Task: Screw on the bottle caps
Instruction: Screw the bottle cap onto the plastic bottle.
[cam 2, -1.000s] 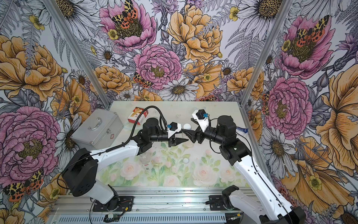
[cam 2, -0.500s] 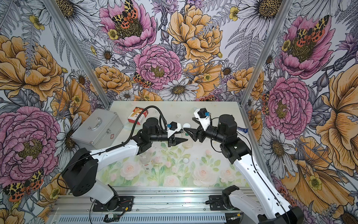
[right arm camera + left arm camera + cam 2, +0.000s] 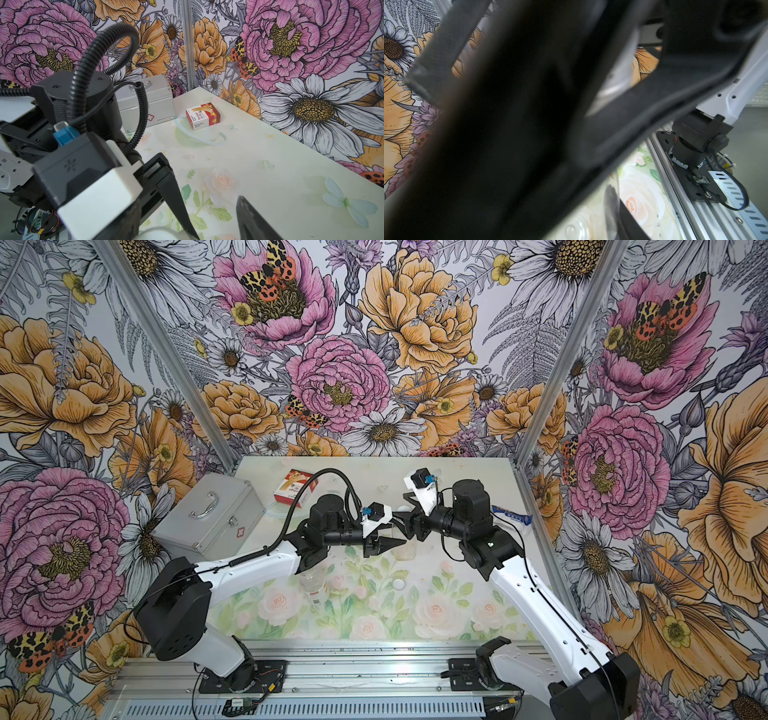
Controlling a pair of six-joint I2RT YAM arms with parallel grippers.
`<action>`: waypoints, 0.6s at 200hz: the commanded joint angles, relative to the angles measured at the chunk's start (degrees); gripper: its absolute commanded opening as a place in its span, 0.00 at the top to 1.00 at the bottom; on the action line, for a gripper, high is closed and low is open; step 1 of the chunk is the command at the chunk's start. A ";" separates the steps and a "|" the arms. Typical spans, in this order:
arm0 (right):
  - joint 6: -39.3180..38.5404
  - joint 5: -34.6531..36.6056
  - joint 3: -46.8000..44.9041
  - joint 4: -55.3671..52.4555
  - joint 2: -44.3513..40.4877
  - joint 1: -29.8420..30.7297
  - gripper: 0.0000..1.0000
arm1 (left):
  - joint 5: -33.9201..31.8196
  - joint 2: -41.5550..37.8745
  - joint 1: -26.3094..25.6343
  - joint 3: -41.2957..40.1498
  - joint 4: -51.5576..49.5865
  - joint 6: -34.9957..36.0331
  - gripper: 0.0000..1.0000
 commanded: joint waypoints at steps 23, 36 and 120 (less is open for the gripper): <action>0.68 -6.68 1.88 2.42 -1.62 -2.19 0.26 | 4.56 -0.65 -0.94 1.54 1.88 0.37 0.62; 0.35 -15.17 0.81 2.00 -2.79 -4.81 0.26 | 5.58 -1.56 -0.02 1.10 1.65 0.14 0.62; -8.03 -31.33 1.16 -0.51 -4.64 -12.39 0.22 | 5.28 -3.38 2.44 -0.79 -2.71 5.19 0.64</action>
